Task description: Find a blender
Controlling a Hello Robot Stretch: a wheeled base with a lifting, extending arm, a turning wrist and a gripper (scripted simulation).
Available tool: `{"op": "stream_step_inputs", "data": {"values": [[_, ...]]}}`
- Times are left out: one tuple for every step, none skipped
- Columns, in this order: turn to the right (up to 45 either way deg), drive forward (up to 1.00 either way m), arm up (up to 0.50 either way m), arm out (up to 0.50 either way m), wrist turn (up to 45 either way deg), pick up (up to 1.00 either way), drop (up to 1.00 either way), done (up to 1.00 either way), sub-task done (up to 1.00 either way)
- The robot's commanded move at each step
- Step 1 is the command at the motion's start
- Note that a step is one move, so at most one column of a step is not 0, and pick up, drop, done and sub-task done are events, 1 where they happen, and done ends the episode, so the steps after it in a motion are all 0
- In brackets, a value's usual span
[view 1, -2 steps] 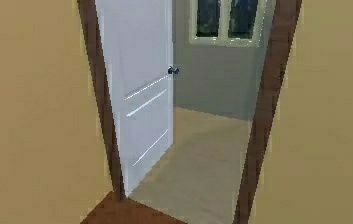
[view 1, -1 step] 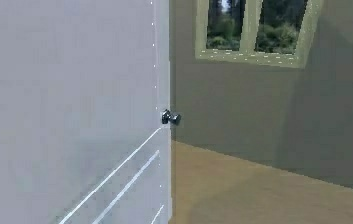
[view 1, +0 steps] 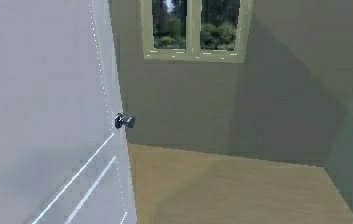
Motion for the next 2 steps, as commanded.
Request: {"op": "stream_step_inputs", "data": {"values": [[0.0, 0.1, 0.0, 0.0, 0.0, 0.0, 0.0, 0.0, 0.0], [6.0, 0.0, 0.0, 0.0, 0.0, 0.0, 0.0, 0.0, 0.0]]}}
